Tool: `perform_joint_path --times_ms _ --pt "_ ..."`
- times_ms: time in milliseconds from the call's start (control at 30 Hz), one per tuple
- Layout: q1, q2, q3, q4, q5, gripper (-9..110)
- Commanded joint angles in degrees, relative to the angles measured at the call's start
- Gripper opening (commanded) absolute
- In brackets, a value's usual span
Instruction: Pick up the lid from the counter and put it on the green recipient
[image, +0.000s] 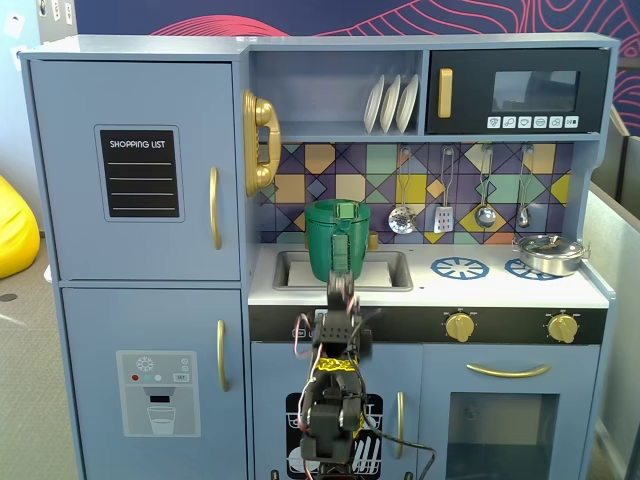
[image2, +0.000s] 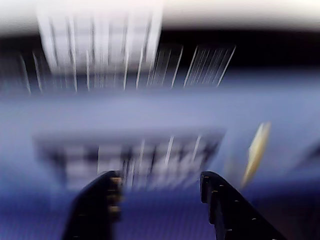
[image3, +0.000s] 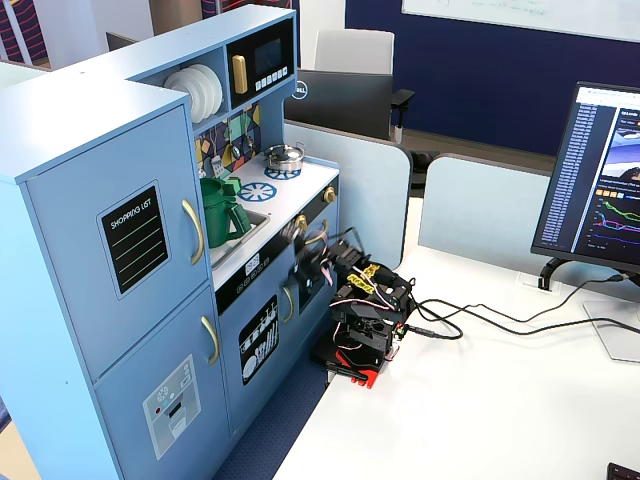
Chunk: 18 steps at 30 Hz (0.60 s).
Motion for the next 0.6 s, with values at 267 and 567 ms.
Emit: perform_joint_path --times_ms 267,567 --pt "-6.7 14.6 16.6 29.0 14.9 3" --pt "-4.3 14.7 16.6 32.8 13.9 4"
